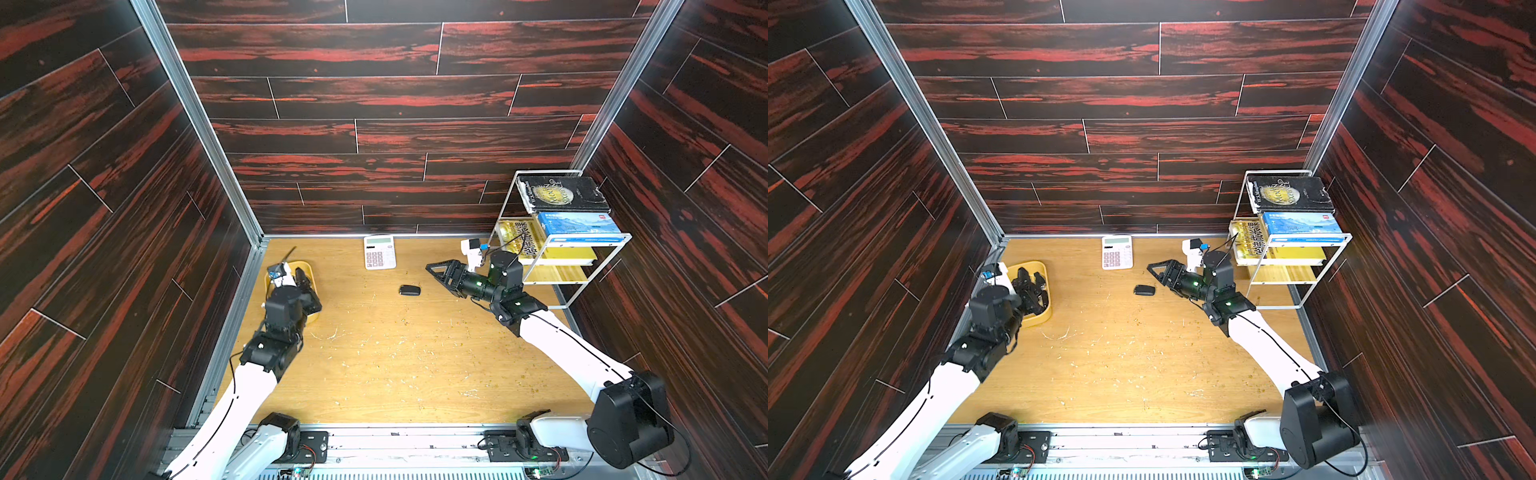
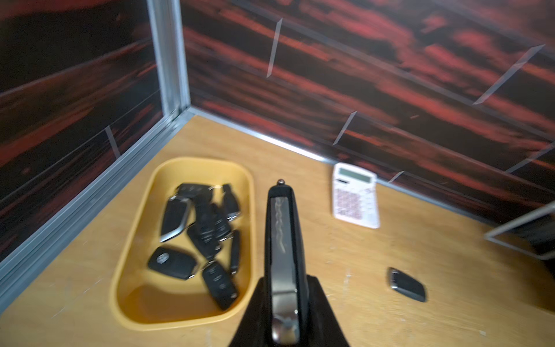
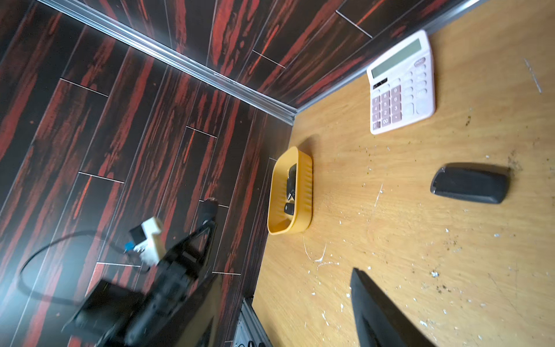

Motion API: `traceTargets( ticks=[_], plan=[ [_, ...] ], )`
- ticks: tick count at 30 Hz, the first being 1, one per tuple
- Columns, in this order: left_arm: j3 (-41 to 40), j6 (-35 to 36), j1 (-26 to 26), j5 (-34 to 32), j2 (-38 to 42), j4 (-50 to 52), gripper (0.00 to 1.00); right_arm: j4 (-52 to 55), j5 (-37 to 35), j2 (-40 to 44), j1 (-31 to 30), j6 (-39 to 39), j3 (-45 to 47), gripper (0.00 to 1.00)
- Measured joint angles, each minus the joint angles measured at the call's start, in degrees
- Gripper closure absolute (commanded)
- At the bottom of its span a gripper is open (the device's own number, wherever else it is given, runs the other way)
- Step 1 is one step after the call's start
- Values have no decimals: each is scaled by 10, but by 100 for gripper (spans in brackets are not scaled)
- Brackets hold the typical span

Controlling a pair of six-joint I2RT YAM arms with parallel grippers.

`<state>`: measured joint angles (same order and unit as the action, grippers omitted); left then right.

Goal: Place the car key into the storage box
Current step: Place the car key in the storage box.

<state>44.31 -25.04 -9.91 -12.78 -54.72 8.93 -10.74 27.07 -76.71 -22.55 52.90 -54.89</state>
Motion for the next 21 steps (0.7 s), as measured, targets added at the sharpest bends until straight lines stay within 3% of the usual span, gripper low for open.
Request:
traceTargets(
  ticks=[4, 12, 21],
  plan=[
    [39, 7, 62, 51, -76, 58, 99, 0, 6, 2, 1, 0, 1, 28],
    [137, 29, 129, 123, -222, 127, 99, -20, 43, 3, 4, 2, 21, 28],
    [203, 51, 152, 108, -346, 159, 98, -44, 99, -21, 4, 1, 53, 28]
  ],
)
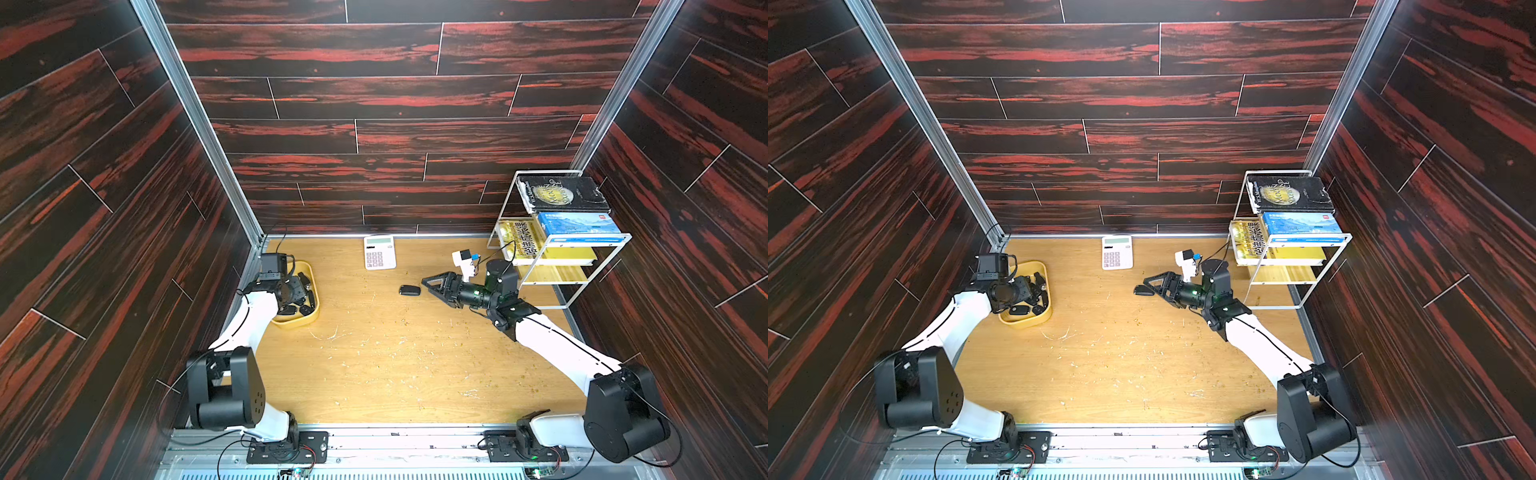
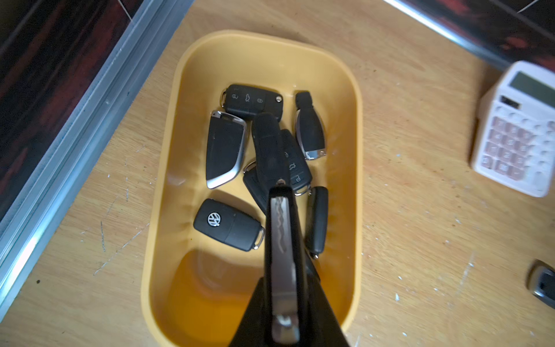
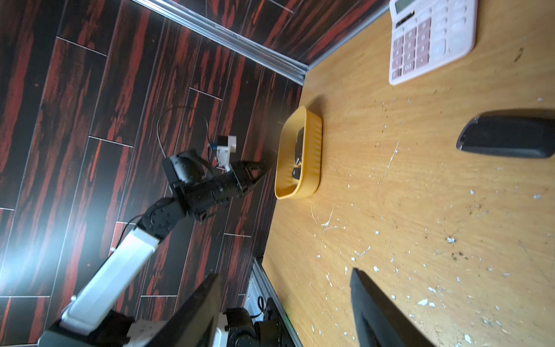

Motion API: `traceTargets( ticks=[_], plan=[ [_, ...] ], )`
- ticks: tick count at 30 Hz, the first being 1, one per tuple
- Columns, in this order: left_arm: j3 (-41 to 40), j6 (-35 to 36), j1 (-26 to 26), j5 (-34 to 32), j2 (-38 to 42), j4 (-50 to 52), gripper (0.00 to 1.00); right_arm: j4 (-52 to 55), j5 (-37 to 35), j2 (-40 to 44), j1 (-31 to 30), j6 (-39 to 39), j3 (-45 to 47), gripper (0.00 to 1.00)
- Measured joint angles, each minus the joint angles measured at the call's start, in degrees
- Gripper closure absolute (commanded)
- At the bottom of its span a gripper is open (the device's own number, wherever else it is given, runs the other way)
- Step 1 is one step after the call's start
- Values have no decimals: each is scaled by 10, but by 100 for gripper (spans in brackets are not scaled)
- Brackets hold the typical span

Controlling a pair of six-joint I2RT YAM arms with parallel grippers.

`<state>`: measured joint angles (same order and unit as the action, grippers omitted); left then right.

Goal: Place the car key into the storage box
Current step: Place the car key in the storage box.

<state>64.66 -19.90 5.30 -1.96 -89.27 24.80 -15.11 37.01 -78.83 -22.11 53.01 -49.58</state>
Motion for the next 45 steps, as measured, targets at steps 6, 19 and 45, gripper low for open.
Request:
traceTargets(
  ticks=[6, 19, 45],
  plan=[
    [76, 22, 4, -14, -90, 33, 98, 31, 7, -4, -1, -32, 7, 28],
    [233, 49, 17, -26, -233, 114, 98, 159, -25, -4, -19, -141, -29, 29],
    [369, 79, 24, 23, -354, 195, 17, 177, -33, -3, -28, -150, -22, 29]
  ],
)
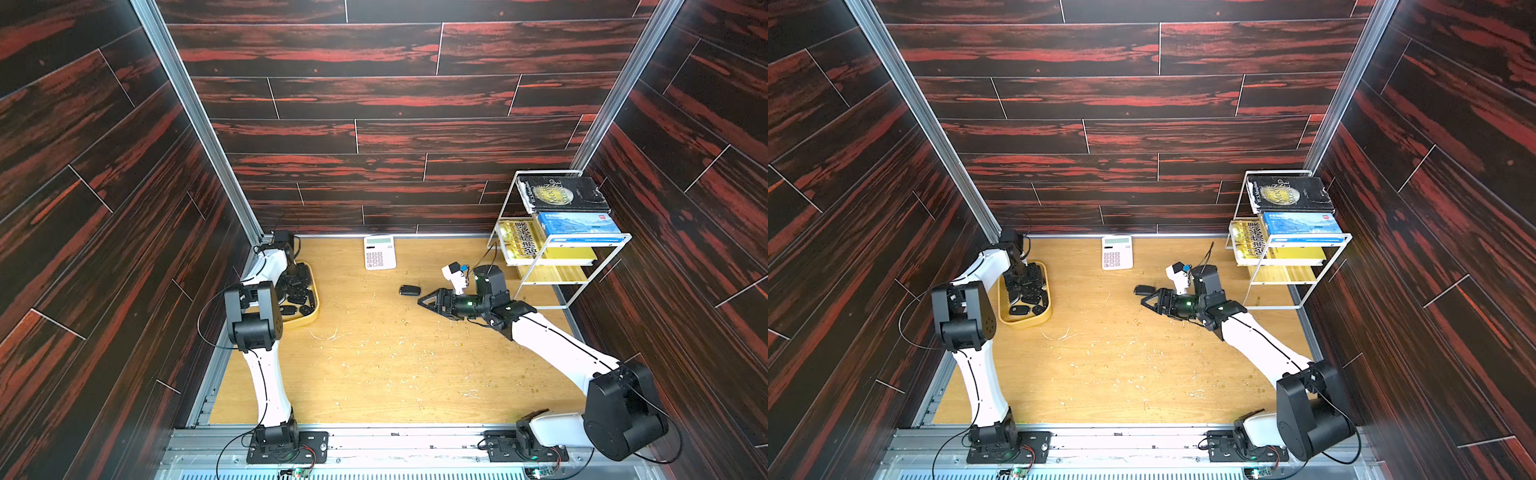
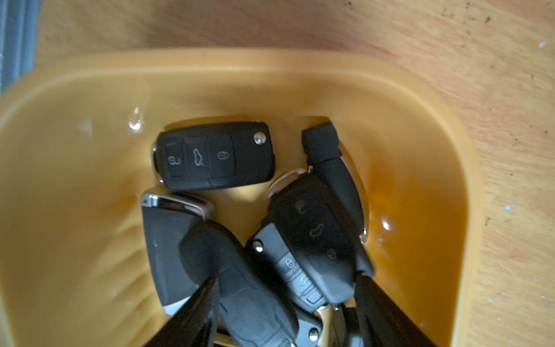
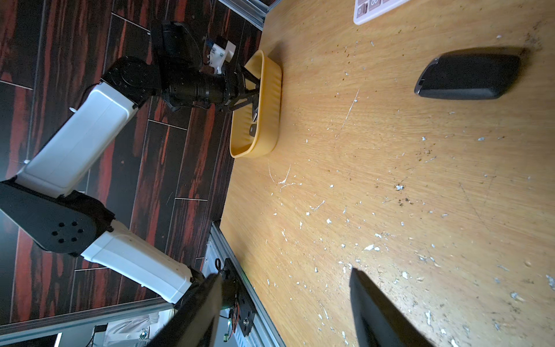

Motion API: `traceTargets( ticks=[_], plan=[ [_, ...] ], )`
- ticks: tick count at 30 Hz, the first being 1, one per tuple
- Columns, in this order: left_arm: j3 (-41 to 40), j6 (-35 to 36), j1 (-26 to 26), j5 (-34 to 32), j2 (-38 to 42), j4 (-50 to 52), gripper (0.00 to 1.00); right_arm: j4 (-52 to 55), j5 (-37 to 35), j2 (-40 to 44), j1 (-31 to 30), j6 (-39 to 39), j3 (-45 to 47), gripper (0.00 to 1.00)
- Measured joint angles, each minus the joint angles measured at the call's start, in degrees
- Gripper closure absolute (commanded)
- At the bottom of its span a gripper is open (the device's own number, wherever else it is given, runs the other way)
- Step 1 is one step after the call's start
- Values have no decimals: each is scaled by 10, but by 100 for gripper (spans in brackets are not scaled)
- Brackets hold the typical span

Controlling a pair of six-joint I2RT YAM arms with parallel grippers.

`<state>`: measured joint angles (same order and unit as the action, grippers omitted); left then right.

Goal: Place the car key into the storage box
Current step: Place the car key in the storage box, then pick up the car key from the center of the board.

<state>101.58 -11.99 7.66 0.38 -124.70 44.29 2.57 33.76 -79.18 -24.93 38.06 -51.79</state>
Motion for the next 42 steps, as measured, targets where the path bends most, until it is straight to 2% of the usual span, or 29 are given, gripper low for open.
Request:
traceTargets(
  ticks=[3, 9, 14, 20, 24, 29, 31, 33, 39, 41, 42],
  plan=[
    [-19, -1, 1, 7, 14, -8, 0, 0, -3, -3, -1, -6, 0, 29],
    [-81, -12, 1, 23, 80, -24, 0, 29, -34, -40, -1, -30, -22, 29],
    [-147, -28, 1, 25, 174, -63, 0, 67, -87, -89, -1, -63, -69, 29],
    [-161, -58, 1, 59, 260, -93, 0, 122, -155, -176, -2, -97, -156, 29],
    [-217, -110, 1, 103, 336, -159, 0, 177, -209, -240, -6, -114, -234, 29],
    [-285, -160, 2, 195, 395, -248, 0, 257, -273, -319, -27, -134, -361, 27],
    [-313, -177, 1, 221, 416, -275, 0, 297, -300, -360, -37, -141, -432, 23],
    [-325, -186, 1, 236, 432, -285, 0, 339, -320, -398, -44, -146, -500, 11],
    [-326, -208, 1, 265, 472, -311, 0, 474, -402, -511, -63, -139, -690, 10],
    [-326, -218, 1, 274, 474, -320, 0, 513, -417, -541, -68, -131, -740, 8],
    [-328, -223, 1, 279, 474, -327, 0, 535, -425, -558, -70, -128, -770, 2]
  ],
)
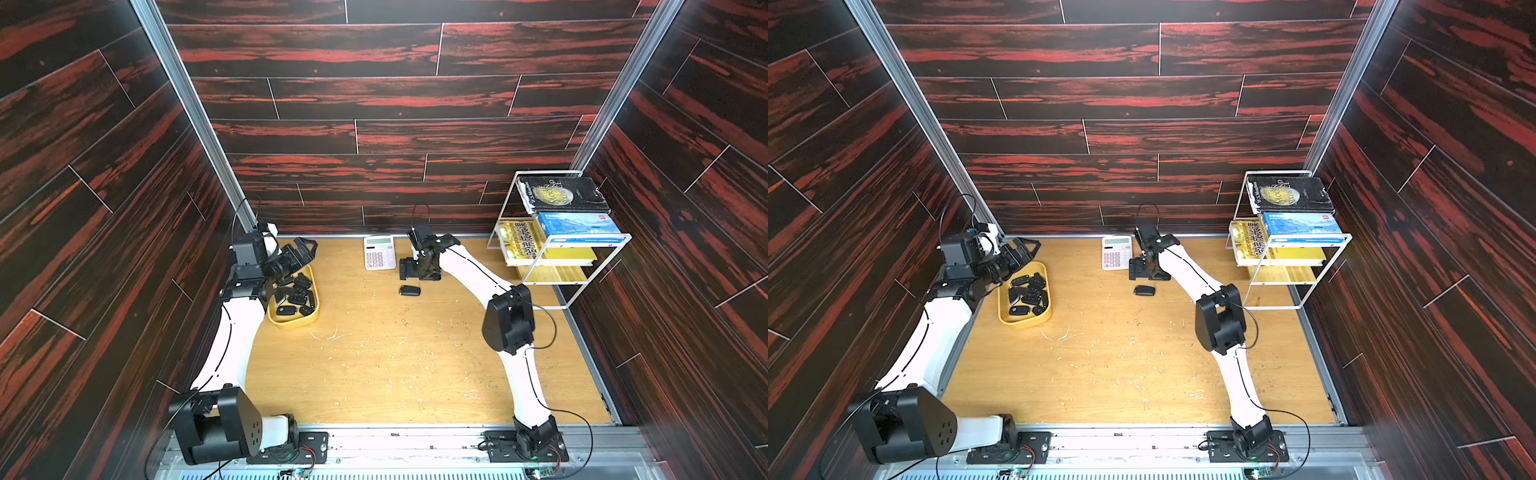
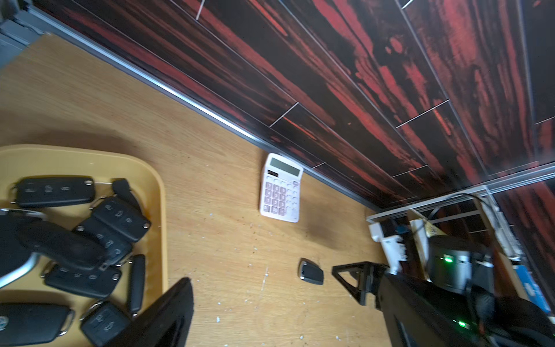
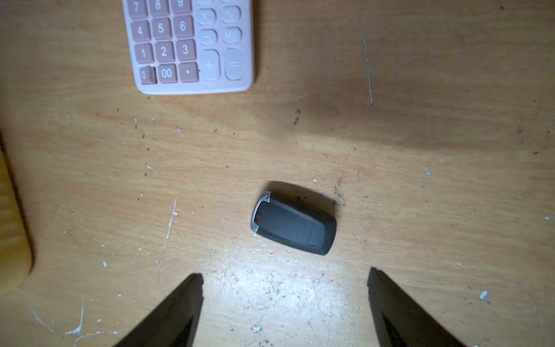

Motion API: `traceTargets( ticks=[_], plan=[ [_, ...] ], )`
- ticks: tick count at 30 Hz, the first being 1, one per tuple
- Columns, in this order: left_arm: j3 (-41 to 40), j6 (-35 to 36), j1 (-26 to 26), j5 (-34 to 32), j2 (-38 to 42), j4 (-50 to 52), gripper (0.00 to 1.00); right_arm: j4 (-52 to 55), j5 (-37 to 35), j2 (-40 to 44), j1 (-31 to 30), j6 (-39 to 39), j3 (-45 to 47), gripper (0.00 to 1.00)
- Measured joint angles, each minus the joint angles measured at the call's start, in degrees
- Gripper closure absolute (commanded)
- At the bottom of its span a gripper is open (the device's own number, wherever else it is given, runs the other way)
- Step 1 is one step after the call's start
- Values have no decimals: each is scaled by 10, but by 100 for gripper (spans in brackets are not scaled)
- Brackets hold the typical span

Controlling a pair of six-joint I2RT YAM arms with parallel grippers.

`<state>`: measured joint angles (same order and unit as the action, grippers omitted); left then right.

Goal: Place the car key into the storage box
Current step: Pick up the car key from the center of the board.

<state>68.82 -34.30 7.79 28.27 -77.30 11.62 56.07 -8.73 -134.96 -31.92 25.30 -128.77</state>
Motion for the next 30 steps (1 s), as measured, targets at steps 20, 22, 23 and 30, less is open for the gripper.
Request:
traceTargets(
  ticks=[20, 22, 23, 30],
  plan=[
    [-35, -43, 0, 36, -5, -47, 0, 136, -33, -105, -40, 114, -132, 1],
    [-37, -45, 0, 38, -5, -48, 0, 136, -33, -111, -42, 118, -132, 1],
    [-38, -46, 0, 39, -5, -49, 0, 136, -33, -115, -41, 120, -132, 1],
    [-42, -52, 0, 44, -5, -60, 0, 133, -37, -139, -40, 124, -132, 2]
  ],
)
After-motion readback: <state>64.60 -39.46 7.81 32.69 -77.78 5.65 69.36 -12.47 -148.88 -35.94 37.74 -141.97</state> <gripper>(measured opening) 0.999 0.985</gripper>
